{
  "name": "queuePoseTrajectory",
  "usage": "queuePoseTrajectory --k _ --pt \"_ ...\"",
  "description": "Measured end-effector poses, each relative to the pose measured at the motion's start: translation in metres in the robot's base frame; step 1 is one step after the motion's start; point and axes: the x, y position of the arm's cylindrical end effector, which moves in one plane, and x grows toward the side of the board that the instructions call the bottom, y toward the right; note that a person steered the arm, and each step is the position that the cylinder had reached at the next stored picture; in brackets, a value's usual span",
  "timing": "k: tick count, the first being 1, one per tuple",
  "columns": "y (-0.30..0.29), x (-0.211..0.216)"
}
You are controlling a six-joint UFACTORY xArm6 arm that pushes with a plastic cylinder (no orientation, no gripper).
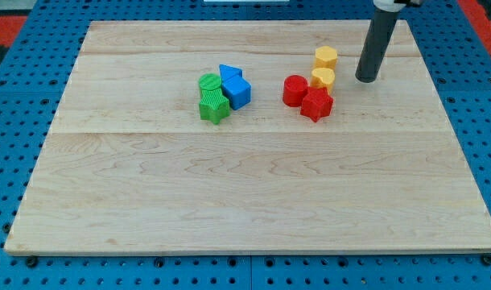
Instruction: Move the blue blocks top right to the green blocks
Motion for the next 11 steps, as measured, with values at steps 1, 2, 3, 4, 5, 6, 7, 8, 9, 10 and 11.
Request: queuePoseTrajectory --k 1,2,3,4,5,6,7,8,9,10,11 --pt "-0.002 0.020" --pt "-0.003 0.027" --pt "0.035 0.095" --pt "-0.050 0.115" --pt "-0.147 0.108" --pt "-0.191 0.084" --pt "-0.203 0.028" --pt "-0.205 0.006" --pt "-0.202 -0.010" --pt "-0.169 -0.027" --pt "-0.116 -0.027"
